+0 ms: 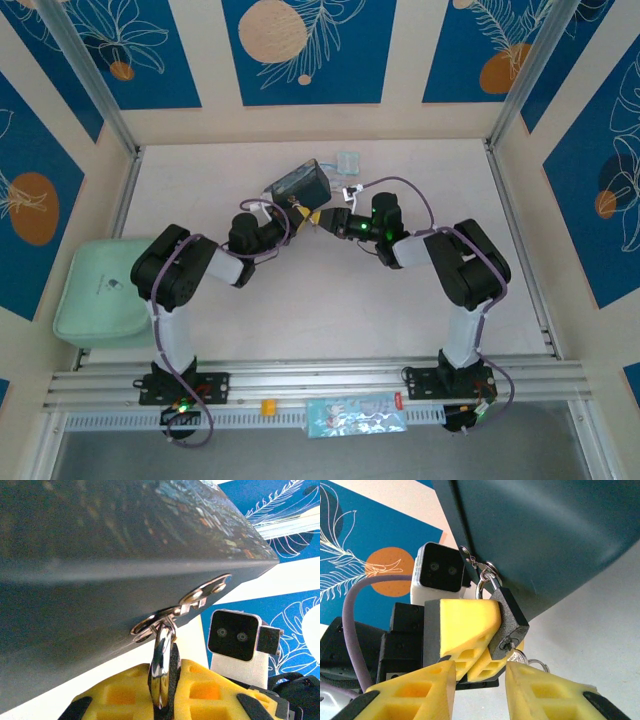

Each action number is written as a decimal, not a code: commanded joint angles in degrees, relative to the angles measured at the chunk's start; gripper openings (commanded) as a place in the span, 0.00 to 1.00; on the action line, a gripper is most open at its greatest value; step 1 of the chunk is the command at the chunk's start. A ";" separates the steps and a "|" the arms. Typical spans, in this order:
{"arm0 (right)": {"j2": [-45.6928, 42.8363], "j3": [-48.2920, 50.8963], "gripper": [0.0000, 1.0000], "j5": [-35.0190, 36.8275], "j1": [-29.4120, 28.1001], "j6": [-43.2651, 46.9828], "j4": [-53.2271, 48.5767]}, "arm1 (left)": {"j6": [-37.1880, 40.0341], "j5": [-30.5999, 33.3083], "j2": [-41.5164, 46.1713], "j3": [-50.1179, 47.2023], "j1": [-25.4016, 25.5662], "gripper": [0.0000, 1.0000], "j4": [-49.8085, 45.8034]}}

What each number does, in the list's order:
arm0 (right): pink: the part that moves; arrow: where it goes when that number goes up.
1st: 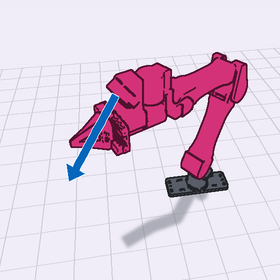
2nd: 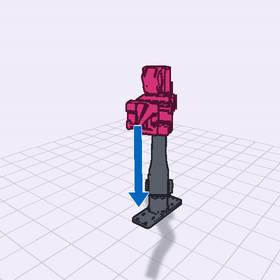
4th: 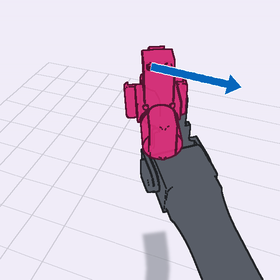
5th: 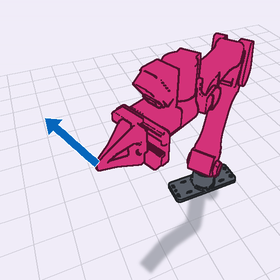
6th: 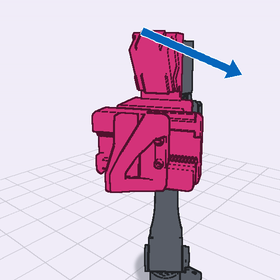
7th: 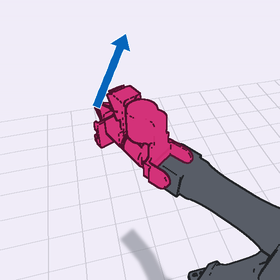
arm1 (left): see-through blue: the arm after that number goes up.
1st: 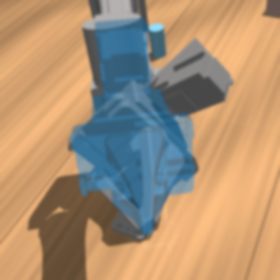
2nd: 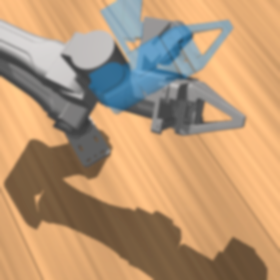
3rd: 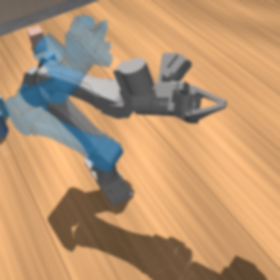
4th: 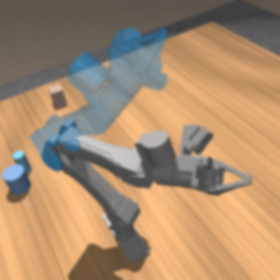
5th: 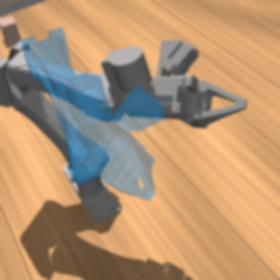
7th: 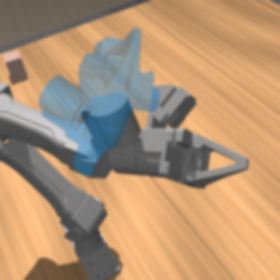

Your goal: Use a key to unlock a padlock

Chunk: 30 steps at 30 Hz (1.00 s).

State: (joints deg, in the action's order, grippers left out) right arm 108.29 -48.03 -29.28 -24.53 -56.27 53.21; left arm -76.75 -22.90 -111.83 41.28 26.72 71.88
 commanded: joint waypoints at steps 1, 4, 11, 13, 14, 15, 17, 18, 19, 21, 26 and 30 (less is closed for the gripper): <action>0.71 -1.62 0.33 -1.30 -0.43 -0.73 1.70 | -1.96 -1.05 1.62 -0.06 0.70 0.00 4.80; 0.30 -0.59 0.34 0.39 -0.42 -0.06 0.94 | -2.41 -1.10 1.53 -0.14 0.70 0.00 5.35; -2.32 2.68 0.37 5.52 1.41 0.88 0.28 | -2.33 -1.15 2.18 -0.47 0.75 0.00 5.38; -2.86 2.40 0.37 5.87 1.59 1.38 -0.50 | -2.32 -1.10 2.29 -0.50 0.72 0.00 5.29; -2.99 2.09 0.37 5.77 1.59 1.73 -1.00 | -2.28 -1.10 2.24 -0.50 0.79 0.00 5.29; -3.00 1.75 0.37 5.65 1.59 2.07 -1.54 | -2.34 -1.03 2.25 -0.49 0.75 0.00 5.25; -2.61 1.02 0.36 5.42 1.46 2.14 -1.88 | -2.24 -1.09 2.37 -0.41 0.87 0.00 5.14; -2.19 0.75 0.36 5.13 1.42 2.05 -1.70 | -2.21 -1.13 2.45 -0.28 0.88 0.00 5.03; -1.83 0.44 0.36 4.89 1.33 1.85 -1.47 | -2.22 -1.18 2.43 -0.24 0.92 0.00 4.94; -0.96 -0.02 0.34 4.47 1.08 1.30 -0.46 | -2.18 -1.26 2.65 -0.13 0.97 0.00 4.70; 0.44 -0.89 0.28 3.34 0.41 -0.24 1.71 | -1.75 -1.10 2.89 -0.12 1.14 0.00 4.20; 0.98 -1.01 0.28 2.37 -0.03 -0.81 1.98 | -1.89 -0.83 2.83 -0.23 1.14 0.00 4.46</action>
State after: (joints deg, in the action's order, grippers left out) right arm 108.22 -47.90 -25.54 -24.01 -56.55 53.65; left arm -78.17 -22.92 -111.28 41.06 27.24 72.90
